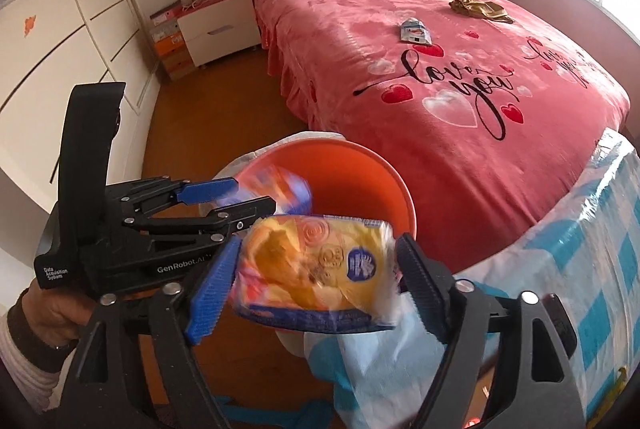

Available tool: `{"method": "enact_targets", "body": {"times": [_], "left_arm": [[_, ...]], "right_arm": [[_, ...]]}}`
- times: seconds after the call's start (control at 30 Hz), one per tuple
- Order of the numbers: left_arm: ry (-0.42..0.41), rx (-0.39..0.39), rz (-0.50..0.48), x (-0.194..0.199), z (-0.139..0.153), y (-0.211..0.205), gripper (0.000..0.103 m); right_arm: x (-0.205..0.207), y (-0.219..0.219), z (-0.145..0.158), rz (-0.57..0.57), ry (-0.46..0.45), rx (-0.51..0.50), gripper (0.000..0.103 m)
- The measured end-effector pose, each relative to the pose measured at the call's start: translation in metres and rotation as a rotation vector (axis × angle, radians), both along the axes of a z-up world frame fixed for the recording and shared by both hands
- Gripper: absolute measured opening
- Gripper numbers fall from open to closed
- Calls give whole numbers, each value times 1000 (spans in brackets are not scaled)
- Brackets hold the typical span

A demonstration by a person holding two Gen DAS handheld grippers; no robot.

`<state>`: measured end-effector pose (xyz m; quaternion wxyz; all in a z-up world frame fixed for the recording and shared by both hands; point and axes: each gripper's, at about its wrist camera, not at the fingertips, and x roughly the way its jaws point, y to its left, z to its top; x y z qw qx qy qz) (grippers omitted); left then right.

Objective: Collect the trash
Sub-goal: 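Carry tissue pack and bread bag over the orange bucket and open both tools, then move both open tools back over the remaining trash on the table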

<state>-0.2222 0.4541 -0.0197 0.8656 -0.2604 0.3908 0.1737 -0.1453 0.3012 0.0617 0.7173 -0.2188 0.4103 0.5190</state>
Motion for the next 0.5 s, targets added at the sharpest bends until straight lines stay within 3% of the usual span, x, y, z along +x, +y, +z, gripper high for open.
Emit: {"method": "enact_targets", "body": {"times": [0.07, 0.13, 0.2, 0.5], "left_arm": [[5, 3, 19, -1, -2, 4, 68], [6, 17, 31, -2, -3, 6, 69], [12, 33, 40, -3, -3, 6, 78], [-6, 72, 33, -3, 8, -2, 85]], "right_arm": [[6, -3, 0, -31, 3, 8, 88], [14, -9, 2, -60, 34, 30, 88], [22, -18, 5, -99, 42, 49, 88], [32, -54, 24, -191, 81, 122, 90]]}}
